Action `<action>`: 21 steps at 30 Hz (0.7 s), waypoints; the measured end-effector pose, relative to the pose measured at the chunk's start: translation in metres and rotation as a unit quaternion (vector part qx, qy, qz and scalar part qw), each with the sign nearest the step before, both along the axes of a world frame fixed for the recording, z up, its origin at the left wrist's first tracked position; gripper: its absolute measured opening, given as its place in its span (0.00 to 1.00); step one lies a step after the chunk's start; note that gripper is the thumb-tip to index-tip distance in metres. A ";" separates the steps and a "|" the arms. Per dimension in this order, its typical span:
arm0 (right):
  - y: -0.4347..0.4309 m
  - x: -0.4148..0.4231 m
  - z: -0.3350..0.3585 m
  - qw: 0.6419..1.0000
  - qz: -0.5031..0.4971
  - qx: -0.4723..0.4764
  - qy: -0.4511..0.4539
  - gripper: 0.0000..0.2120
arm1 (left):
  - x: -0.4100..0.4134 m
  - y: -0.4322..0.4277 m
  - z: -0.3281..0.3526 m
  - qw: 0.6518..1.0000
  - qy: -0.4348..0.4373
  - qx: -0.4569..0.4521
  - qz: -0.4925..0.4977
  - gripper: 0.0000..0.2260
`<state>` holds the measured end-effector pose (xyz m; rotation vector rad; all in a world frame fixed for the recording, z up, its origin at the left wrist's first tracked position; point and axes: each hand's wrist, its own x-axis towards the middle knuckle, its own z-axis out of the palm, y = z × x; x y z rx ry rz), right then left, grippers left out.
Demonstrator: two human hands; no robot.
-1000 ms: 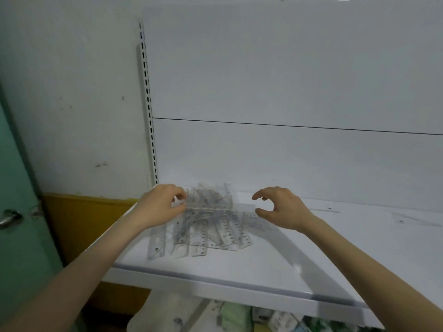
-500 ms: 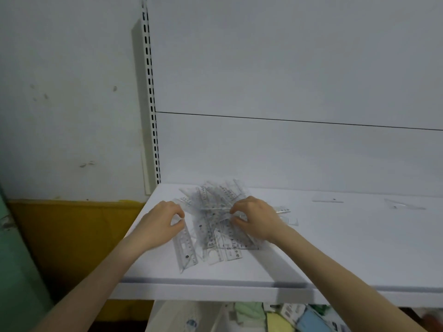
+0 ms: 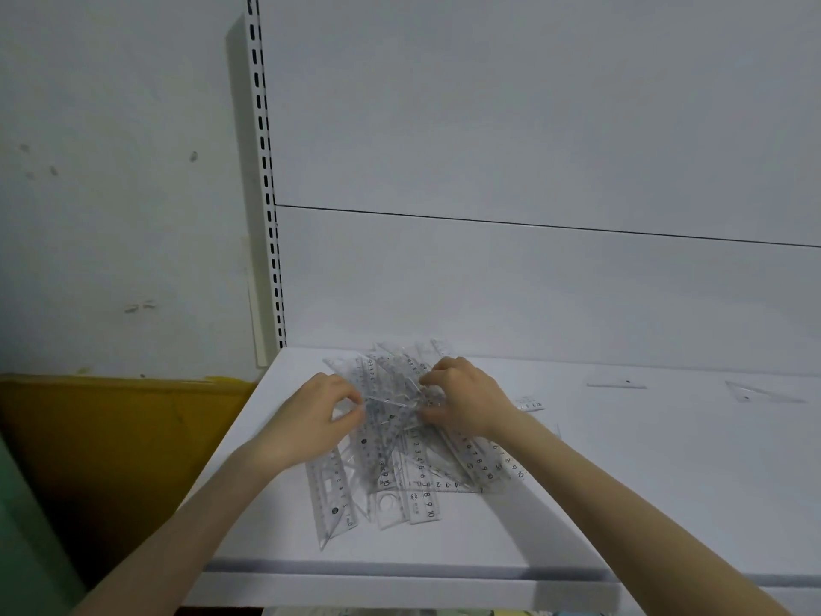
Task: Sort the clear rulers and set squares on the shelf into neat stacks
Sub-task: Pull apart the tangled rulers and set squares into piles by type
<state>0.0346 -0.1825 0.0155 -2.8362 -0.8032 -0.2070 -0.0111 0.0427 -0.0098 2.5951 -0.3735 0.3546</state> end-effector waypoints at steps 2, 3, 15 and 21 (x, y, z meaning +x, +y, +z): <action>0.000 0.003 0.003 1.000 -0.014 0.001 0.010 0.21 | 0.000 -0.007 -0.001 1.000 0.015 0.020 -0.016 0.22; -0.001 0.003 0.004 1.000 -0.013 -0.002 0.013 0.20 | 0.000 -0.009 0.000 0.999 0.019 0.043 -0.025 0.29; -0.003 0.011 0.004 0.993 0.006 0.072 0.091 0.19 | 0.004 -0.018 0.003 0.993 0.070 -0.087 -0.041 0.15; -0.012 0.018 0.001 0.975 -0.005 0.181 0.128 0.10 | 0.013 -0.023 0.008 0.989 0.068 -0.131 0.022 0.16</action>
